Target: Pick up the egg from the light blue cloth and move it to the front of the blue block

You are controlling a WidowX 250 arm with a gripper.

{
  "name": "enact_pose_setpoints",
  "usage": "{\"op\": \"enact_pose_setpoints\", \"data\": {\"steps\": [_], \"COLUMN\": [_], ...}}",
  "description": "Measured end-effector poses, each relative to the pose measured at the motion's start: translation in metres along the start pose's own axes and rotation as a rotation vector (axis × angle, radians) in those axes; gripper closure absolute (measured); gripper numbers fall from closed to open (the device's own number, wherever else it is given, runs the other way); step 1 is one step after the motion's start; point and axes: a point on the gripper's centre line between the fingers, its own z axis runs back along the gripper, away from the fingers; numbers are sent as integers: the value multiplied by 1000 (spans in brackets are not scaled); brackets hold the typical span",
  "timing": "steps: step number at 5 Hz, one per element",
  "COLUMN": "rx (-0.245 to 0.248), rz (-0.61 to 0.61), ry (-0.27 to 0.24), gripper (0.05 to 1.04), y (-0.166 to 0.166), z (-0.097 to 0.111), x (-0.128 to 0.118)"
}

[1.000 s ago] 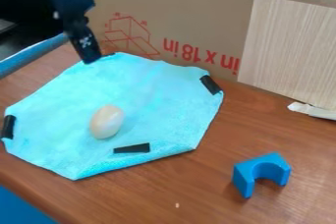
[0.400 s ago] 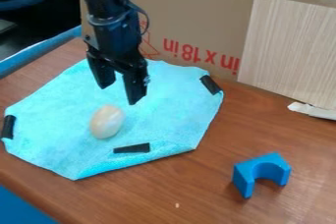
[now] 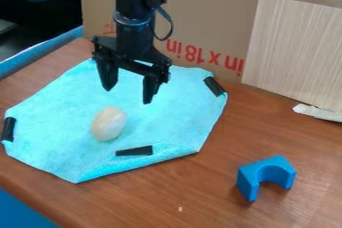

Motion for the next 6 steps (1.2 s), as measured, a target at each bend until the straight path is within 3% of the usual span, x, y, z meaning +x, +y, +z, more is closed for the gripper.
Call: {"op": "enact_pose_setpoints", "data": {"steps": [1, 3, 4, 6], "rx": [-8, -103, -106, -125], "rz": [36, 80, 101, 121], "ry": [-12, -45, -58, -14], "gripper": [84, 84, 84, 84], "y": [12, 36, 40, 42], "z": [-16, -30, -34, -55], "x": [-7, -24, -25, -23]}}
